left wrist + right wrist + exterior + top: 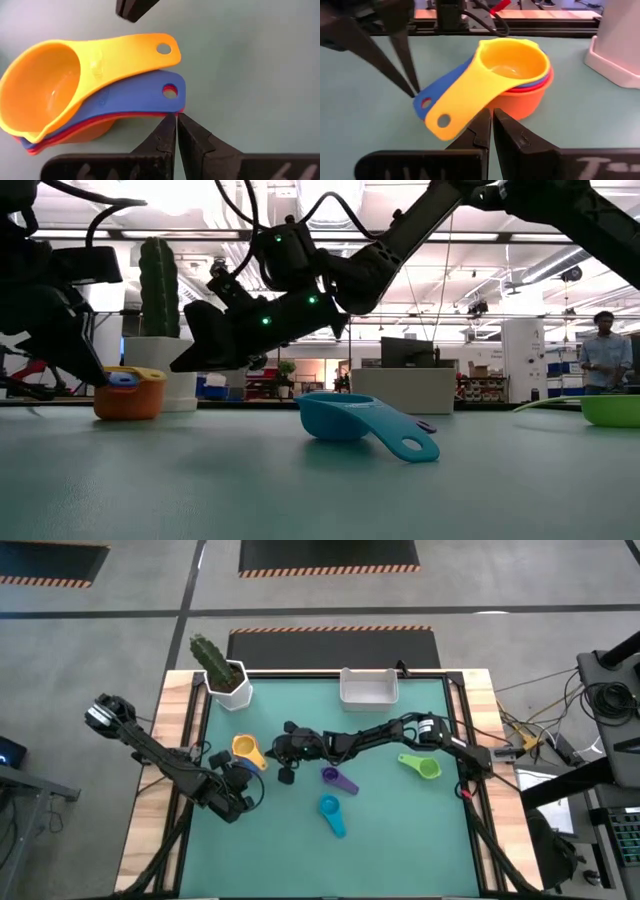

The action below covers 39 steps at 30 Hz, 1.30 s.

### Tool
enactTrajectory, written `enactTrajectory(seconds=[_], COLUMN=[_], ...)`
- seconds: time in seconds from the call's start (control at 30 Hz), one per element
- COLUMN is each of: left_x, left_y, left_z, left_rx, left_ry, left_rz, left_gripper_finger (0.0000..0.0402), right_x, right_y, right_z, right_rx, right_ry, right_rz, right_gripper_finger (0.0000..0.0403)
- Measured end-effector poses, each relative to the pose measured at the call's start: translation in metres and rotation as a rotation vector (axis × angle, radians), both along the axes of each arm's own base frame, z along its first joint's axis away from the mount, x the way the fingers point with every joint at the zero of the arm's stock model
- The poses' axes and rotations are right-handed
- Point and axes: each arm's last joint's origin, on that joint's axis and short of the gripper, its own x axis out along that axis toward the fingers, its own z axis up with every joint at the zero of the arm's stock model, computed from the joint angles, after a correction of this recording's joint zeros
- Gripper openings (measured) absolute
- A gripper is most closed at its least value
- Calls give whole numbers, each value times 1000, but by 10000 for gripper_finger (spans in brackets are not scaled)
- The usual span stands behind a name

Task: Nest measuring cups in basket
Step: Stack the yellow measuring cup on top of the blue measuring cup

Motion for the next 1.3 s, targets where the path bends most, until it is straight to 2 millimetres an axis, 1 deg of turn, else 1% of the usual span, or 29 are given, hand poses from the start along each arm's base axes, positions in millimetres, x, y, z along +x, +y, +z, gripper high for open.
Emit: enactTrajectory(seconds=[0.13, 0.37, 0.47, 0.77, 0.93, 1.1, 1.2, 1.3], left_x=[0, 0, 0, 0, 0, -1, -1, -1], left_y=[0, 0, 0, 0, 0, -1, -2, -3], left_z=[0, 0, 0, 0, 0, 0, -1, -3], left_rx=[14, 13, 13, 13, 12, -42, -94, -92], left_ry=[-11, -12, -11, -11, -11, 24, 62, 78], left_rz=[3, 3, 3, 3, 3, -8, -20, -21], left_gripper_finger=[0, 0, 0, 0, 0, 0, 0, 0], right_x=[0, 1, 1, 3, 3, 3, 3, 3], right_y=[-1, 2, 4, 20, 24, 23, 18, 13], right_z=[-1, -15, -17, -17, -17, -17, -17, -17], right_rx=[18, 36, 43, 34, 29, 12, 11, 1], right_ry=[3, 30, 29, 12, 6, 7, 6, 7], right_rz=[-6, -5, -2, 39, 48, 43, 35, 27], right_gripper_finger=[9, 9, 9, 9, 9, 9, 9, 9])
